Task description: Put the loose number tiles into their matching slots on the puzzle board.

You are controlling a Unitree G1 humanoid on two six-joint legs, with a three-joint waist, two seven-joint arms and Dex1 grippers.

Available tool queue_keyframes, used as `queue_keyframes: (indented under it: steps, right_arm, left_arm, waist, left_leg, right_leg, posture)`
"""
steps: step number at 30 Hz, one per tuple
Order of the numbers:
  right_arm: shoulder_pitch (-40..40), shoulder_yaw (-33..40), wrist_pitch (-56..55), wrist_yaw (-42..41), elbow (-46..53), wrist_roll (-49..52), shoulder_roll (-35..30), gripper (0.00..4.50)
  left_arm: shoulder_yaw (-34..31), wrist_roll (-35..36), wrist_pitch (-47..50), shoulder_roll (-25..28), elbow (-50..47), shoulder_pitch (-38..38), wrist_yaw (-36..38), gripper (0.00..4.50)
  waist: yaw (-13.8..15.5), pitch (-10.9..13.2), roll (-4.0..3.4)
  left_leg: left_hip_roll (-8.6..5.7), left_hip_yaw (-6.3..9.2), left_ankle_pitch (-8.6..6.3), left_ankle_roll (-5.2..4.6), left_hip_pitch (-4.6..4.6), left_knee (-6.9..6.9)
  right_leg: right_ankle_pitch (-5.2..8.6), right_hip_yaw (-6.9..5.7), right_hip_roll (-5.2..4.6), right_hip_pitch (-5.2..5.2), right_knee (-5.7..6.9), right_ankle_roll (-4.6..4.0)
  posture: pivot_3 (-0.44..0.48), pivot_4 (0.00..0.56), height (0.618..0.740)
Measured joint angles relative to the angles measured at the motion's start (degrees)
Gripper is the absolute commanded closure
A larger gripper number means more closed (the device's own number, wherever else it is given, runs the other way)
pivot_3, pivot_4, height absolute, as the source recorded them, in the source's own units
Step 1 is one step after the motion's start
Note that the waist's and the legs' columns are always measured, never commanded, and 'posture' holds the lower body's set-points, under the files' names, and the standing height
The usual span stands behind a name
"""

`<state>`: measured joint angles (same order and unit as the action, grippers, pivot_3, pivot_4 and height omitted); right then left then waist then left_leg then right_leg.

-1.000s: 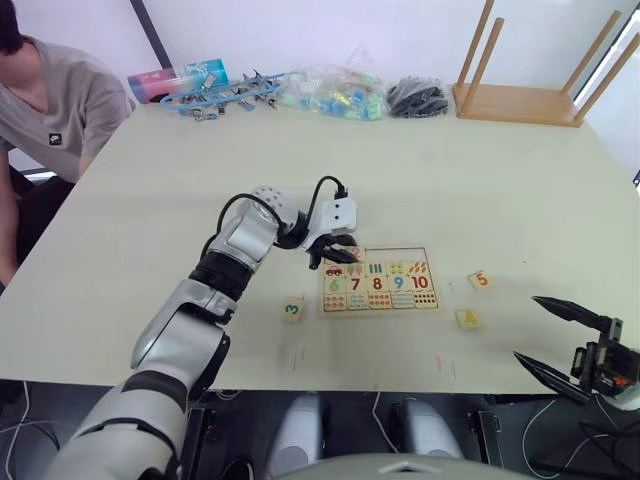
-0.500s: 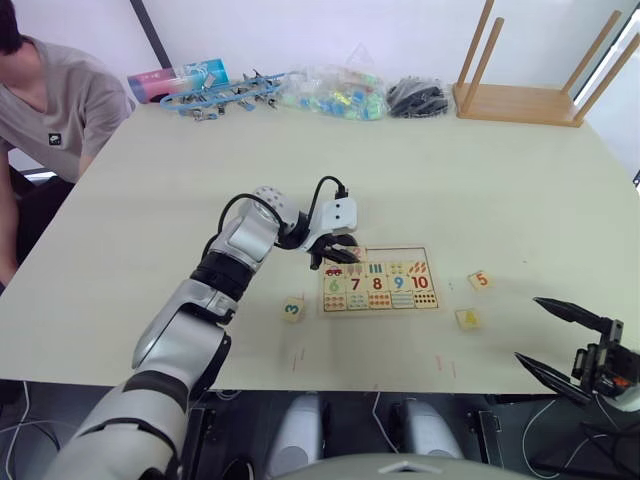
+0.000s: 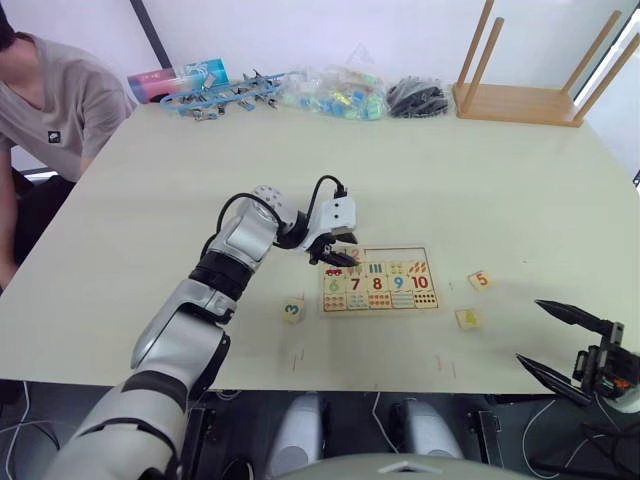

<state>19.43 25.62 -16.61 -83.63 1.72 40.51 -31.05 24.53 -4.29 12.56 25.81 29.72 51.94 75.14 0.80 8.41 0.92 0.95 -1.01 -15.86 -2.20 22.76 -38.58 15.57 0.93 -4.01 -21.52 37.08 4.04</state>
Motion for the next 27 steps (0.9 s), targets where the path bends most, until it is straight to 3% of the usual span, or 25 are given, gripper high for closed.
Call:
queue_keyframes:
  steps: [3,4,17,20,23,27]
  right_arm:
    - [0.01,0.0,-0.16,-0.21,-0.05,-0.02,0.0,0.0]
    - [0.01,0.0,-0.18,-0.22,-0.05,-0.02,0.0,0.0]
    - [0.1,0.0,-1.14,-0.24,-0.46,-0.06,0.0,0.0]
    - [0.01,-0.01,-1.22,-0.22,-0.5,-0.08,0.0,0.0]
    - [-0.12,-0.07,-1.25,-0.21,-0.5,-0.08,0.0,0.0]
    - [-0.03,-0.09,-1.29,-0.2,-0.5,-0.11,0.01,0.0]
  left_arm:
    - [-0.19,-0.01,-0.07,0.0,0.0,0.0,-0.09,0.22]
    - [-0.21,-0.01,-0.08,0.0,0.0,0.0,-0.12,0.04]
    - [-3.28,2.33,0.2,-1.36,2.5,3.93,1.33,0.04]
    - [-3.32,2.28,-1.56,-2.1,5.46,4.06,1.36,0.85]
    - [-3.34,2.24,-3.53,-2.93,7.5,4.1,1.2,2.08]
    - [-3.34,2.19,-5.76,-3.55,9.16,4.09,1.46,4.04]
  waist:
    - [0.0,0.0,0.0]
    - [0.0,0.0,0.0]
    - [-0.04,0.0,0.0]
    - [0.0,0.0,0.0]
    - [0.03,0.0,0.0]
    - [0.0,0.0,0.0]
  left_leg:
    - [0.0,0.0,0.0,0.0,0.0,0.0]
    - [0.0,0.0,0.0,0.0,0.0,0.0]
    - [-0.01,0.0,0.0,0.0,0.0,0.0]
    - [-0.01,0.0,0.0,0.0,0.0,-0.01]
    - [-0.01,0.0,0.0,0.0,0.01,-0.02]
    - [-0.01,0.0,0.0,0.0,0.01,-0.01]
  right_leg:
    - [0.0,0.0,0.0,0.0,0.0,0.0]
    - [0.0,0.0,0.0,0.0,0.0,0.0]
    - [0.0,0.0,0.0,0.0,0.0,0.0]
    - [0.0,0.0,0.0,0.0,0.0,0.0]
    - [0.0,0.0,0.0,0.0,0.0,0.0]
    - [0.0,-0.01,0.0,0.0,0.0,0.0]
  posture:
    - [0.0,0.15,0.74]
    - [0.0,0.15,0.74]
    - [0.0,0.15,0.74]
    - [0.0,0.15,0.74]
    - [0.0,0.15,0.74]
    - [0.0,0.15,0.74]
